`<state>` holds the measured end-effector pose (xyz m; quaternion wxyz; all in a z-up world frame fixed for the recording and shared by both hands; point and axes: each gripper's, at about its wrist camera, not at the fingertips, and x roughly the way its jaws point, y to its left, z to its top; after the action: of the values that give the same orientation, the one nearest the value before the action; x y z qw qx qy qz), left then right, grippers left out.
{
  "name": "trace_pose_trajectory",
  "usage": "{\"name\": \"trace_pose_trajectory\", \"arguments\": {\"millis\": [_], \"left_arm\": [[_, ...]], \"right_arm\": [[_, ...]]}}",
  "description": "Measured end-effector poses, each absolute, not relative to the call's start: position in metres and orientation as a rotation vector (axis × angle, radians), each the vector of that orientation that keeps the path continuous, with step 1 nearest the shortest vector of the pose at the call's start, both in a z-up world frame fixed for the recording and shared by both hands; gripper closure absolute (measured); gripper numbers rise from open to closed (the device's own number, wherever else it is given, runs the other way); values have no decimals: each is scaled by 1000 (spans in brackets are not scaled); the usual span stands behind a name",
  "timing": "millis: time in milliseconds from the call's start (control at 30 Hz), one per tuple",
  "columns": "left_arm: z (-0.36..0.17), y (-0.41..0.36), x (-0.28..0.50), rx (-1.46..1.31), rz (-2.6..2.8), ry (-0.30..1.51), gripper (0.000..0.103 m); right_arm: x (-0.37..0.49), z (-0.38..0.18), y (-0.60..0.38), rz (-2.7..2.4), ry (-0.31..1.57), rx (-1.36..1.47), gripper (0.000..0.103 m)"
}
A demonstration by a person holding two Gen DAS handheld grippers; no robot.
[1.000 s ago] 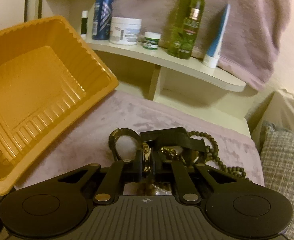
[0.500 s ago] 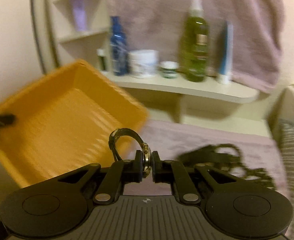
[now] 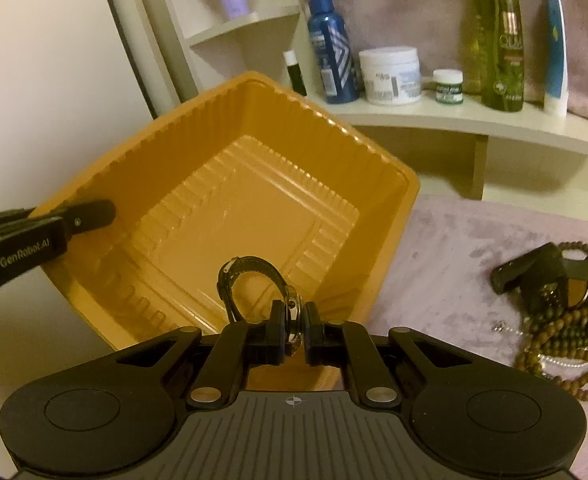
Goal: Organize jewelry
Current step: 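Carry the watch into the orange tray and open the right gripper, then move the right gripper to the wooden bead strands and grasp one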
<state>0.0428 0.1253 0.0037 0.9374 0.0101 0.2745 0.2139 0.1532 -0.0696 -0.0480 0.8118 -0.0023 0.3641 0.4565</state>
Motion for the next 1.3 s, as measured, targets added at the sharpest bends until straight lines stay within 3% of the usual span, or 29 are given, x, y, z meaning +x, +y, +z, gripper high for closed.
{"name": "trace_pose_trajectory", "arguments": {"millis": [633, 833, 1000, 1300], "left_arm": [[12, 129, 53, 61, 369, 658, 97], [12, 131, 58, 92, 348, 695, 97], [11, 130, 59, 104, 345, 708, 98], [12, 128, 60, 107, 348, 709, 98]], "right_arm": [[167, -45, -136, 802, 728, 131, 86], [174, -49, -173, 676, 729, 152, 74], [177, -57, -200, 562, 724, 124, 57], [185, -77, -220, 445, 736, 68, 55]]}}
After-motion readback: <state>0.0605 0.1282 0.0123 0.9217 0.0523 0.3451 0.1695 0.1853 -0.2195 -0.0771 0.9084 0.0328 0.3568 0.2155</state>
